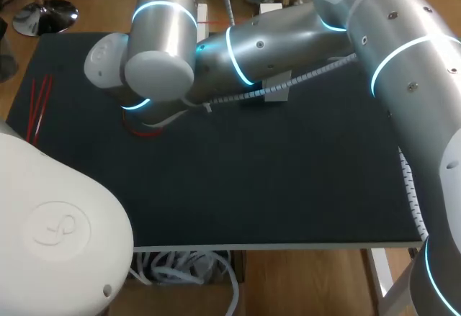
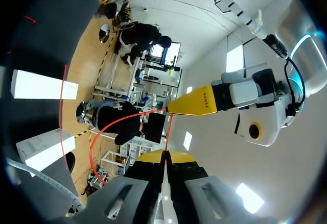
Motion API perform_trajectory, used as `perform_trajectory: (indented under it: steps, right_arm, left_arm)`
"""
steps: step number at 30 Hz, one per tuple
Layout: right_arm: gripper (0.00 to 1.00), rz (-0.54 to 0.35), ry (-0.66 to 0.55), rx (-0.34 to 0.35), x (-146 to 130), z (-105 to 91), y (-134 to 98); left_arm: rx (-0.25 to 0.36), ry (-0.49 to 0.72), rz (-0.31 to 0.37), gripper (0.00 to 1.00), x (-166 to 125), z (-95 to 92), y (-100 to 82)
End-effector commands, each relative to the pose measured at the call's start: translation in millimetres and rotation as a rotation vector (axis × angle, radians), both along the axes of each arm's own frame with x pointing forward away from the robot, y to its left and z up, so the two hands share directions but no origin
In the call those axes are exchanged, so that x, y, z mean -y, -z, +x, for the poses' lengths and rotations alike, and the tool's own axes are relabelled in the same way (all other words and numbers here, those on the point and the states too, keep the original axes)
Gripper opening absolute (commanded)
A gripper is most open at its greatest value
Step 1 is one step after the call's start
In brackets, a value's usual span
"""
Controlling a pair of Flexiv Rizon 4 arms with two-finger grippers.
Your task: Grab the tape and strap the tape.
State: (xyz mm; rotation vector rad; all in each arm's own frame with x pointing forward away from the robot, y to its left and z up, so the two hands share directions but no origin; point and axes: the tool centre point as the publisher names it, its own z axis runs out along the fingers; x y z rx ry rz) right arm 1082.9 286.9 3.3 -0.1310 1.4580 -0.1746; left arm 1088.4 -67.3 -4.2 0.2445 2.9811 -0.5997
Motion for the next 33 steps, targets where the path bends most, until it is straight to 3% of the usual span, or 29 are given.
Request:
perform_trajectory:
  steps: [1,33]
  right_arm:
    - [0.00,-0.005,0.004,-0.002,-4.2,2.0,-2.6]
    - [0.00,-0.022,-0.016,-0.017,-16.7,1.3,-3.4]
  left_arm:
    - [-0.001,-0.001,0.003,0.00,0.0,-0.6,-0.6]
    - [-0.001,-0.001,0.003,0.00,0.0,-0.6,-0.6]
